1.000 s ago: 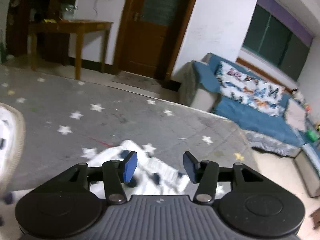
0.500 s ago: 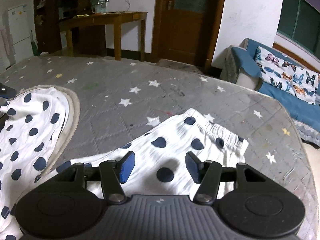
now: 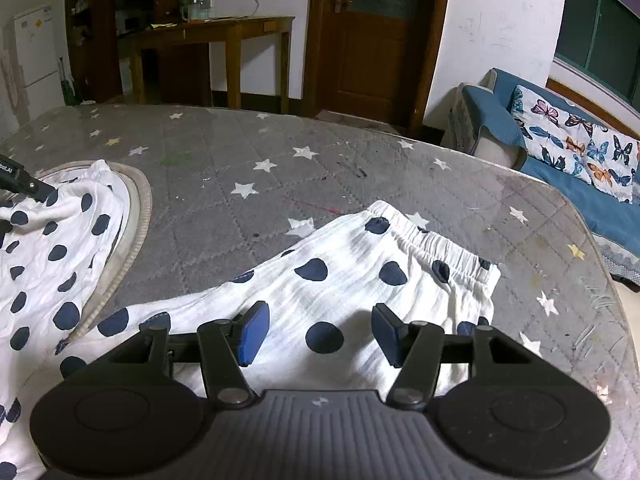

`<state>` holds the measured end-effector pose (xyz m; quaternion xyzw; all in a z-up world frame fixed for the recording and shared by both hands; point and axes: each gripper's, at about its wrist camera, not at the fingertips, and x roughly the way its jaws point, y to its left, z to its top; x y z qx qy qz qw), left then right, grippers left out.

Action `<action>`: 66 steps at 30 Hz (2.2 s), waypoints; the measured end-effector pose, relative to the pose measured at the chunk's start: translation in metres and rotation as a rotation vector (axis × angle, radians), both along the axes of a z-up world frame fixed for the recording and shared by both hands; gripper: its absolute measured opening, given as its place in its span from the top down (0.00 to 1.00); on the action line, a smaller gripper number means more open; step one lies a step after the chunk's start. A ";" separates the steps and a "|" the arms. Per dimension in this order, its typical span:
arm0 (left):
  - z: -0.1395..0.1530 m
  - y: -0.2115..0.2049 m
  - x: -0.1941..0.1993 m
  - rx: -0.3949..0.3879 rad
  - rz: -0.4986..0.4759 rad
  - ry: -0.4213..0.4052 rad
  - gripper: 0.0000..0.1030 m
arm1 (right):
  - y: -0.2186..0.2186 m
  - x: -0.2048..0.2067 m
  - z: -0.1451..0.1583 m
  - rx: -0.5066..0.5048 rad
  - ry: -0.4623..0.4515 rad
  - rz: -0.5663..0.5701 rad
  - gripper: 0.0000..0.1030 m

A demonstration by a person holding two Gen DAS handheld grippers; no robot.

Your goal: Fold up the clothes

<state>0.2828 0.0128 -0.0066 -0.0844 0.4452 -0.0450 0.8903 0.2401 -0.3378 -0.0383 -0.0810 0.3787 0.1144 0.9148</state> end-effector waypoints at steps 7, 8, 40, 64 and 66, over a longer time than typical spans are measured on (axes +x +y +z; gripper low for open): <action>0.024 -0.018 0.004 0.139 -0.071 -0.167 0.84 | -0.006 0.000 0.000 0.020 -0.001 -0.001 0.42; 0.027 -0.020 0.007 0.160 -0.081 -0.191 0.84 | -0.007 0.000 0.000 0.021 -0.001 0.000 0.42; -0.005 -0.065 0.046 0.304 -0.216 -0.175 0.54 | -0.031 0.019 -0.002 0.061 -0.014 -0.042 0.38; 0.001 -0.089 0.043 0.356 -0.204 -0.395 0.76 | -0.045 0.041 -0.006 0.059 -0.024 -0.060 0.37; -0.001 -0.089 0.042 0.357 -0.210 -0.383 0.74 | -0.045 0.048 -0.007 0.061 -0.031 -0.059 0.37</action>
